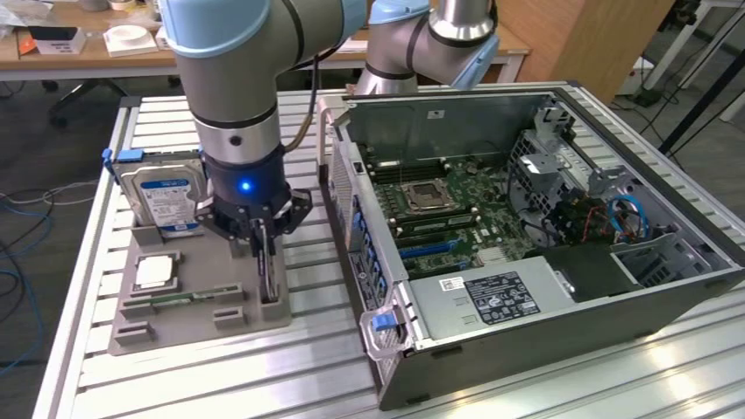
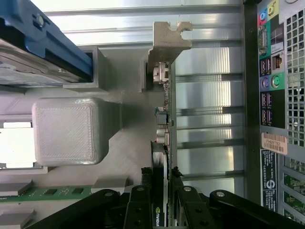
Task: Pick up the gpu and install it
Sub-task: 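Pick up the gpu and move the gpu toward the slot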
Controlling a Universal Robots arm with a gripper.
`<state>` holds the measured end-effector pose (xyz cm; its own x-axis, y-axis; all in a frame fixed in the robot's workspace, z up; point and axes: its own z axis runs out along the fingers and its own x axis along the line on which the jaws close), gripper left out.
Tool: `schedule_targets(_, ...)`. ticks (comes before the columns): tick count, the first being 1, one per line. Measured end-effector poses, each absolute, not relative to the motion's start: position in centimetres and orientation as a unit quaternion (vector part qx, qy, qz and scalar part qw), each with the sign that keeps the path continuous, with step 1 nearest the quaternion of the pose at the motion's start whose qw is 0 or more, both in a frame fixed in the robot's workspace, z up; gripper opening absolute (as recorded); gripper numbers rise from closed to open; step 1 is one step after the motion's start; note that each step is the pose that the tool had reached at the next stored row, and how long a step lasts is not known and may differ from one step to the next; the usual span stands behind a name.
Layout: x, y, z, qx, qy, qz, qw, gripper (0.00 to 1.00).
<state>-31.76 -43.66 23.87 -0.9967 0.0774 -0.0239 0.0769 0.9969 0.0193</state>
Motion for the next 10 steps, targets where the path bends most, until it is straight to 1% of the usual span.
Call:
schedule_targets(5, -31.8, -43.7, 24.6, 0.039, 0.999, 0.009, 0.012, 0.26)
schedule_targets(10, -31.8, -43.3, 26.0, 0.039, 0.999, 0.009, 0.012, 0.26)
